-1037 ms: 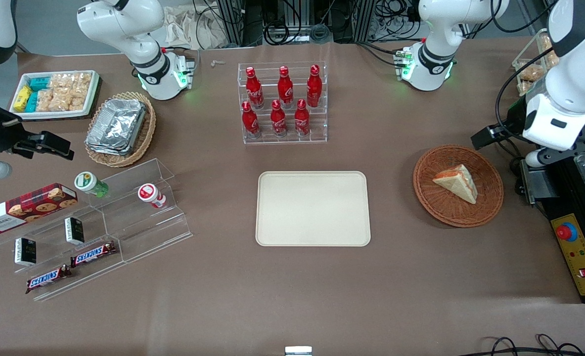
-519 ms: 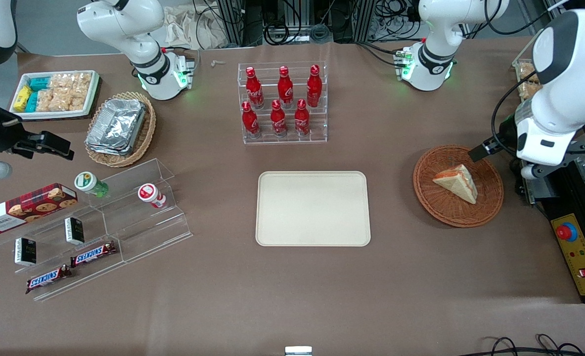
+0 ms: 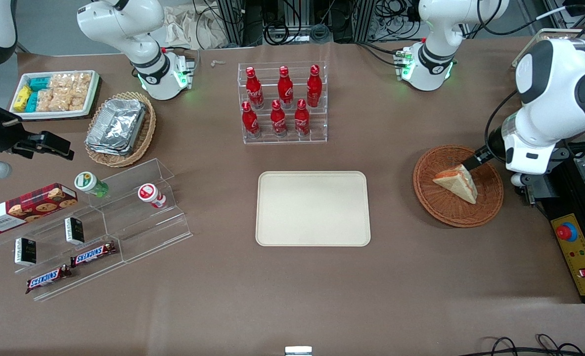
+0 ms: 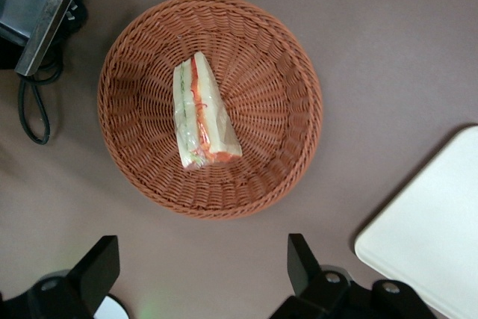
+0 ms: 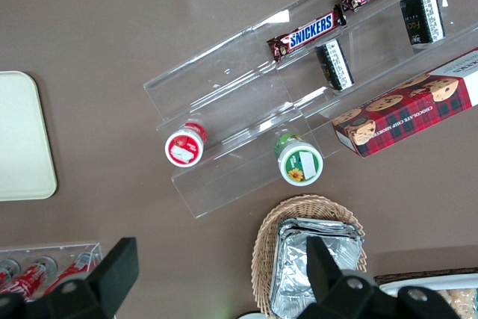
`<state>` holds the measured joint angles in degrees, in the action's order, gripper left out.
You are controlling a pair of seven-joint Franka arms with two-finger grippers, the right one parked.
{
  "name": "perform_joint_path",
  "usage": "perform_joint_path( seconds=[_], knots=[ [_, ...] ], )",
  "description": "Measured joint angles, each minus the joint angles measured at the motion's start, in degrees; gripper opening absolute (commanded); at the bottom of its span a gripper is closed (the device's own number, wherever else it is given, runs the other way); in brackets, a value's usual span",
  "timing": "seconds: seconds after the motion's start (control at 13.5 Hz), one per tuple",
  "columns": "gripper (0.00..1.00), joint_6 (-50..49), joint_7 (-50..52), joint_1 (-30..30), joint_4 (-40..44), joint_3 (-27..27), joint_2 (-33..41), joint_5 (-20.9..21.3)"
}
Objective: Place sandwich from basket to tray
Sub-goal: 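Lower the open left gripper over the wrapped sandwich in the basket, then close the left gripper on the sandwich's crust edge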
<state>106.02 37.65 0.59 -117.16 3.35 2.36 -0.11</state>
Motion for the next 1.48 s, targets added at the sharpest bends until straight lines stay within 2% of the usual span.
perform_joint_path(
  seconds=[0.44, 0.74, 1.04, 1.48],
  knots=[
    [1.00, 10.1, 5.7, -1.0, -8.2, -1.4, -0.9, 0.0],
    [1.00, 14.0, 11.3, -0.9, -8.8, -1.4, -4.5, 0.3],
    [1.00, 16.2, 19.7, -0.7, -8.9, -1.1, -9.9, 5.9],
    [1.00, 17.1, 23.3, -0.7, -8.9, -1.2, -13.6, 6.8]
  ],
)
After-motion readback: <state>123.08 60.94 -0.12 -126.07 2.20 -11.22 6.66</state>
